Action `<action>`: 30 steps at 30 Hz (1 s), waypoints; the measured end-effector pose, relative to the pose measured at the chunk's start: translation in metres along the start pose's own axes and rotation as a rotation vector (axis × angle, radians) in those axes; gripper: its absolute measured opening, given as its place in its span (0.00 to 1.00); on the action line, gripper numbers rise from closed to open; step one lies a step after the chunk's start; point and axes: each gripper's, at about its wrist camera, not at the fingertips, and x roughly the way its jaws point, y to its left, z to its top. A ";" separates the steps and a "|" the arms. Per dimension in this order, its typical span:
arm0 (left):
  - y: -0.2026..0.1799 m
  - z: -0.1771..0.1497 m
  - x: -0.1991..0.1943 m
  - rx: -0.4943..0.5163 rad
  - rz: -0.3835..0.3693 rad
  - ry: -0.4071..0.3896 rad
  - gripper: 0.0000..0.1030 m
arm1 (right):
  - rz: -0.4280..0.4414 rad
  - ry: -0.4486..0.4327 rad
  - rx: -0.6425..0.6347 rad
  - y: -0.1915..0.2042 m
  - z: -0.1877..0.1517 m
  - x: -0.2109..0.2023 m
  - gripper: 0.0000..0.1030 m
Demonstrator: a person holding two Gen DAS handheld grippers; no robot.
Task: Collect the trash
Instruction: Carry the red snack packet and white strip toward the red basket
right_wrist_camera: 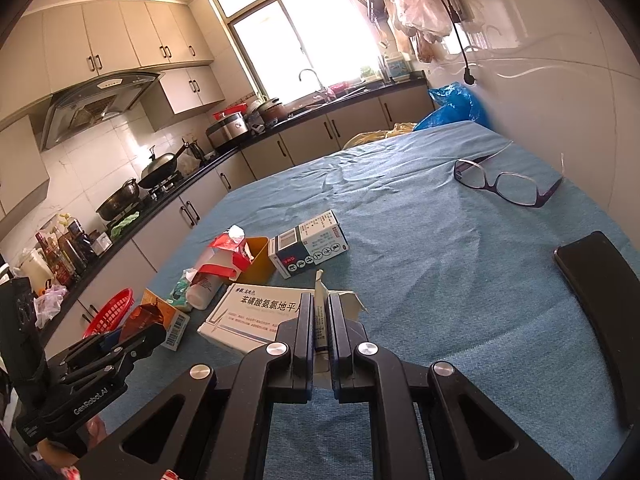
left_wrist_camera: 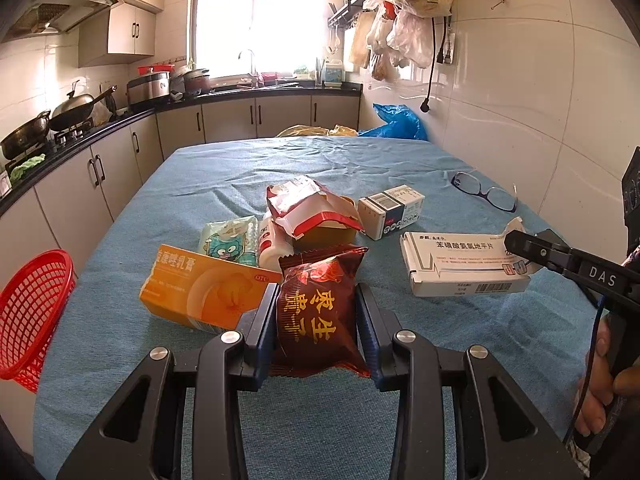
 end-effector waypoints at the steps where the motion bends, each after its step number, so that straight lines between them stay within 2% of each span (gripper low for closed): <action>1: 0.000 0.000 0.000 0.002 0.009 -0.001 0.35 | -0.003 -0.002 0.001 0.000 0.000 -0.001 0.07; 7: 0.000 0.001 -0.004 0.008 0.045 -0.008 0.35 | -0.004 0.003 0.014 -0.001 0.001 -0.002 0.07; 30: 0.015 0.008 -0.036 -0.032 0.071 -0.056 0.35 | 0.014 -0.031 -0.014 0.027 0.016 -0.022 0.07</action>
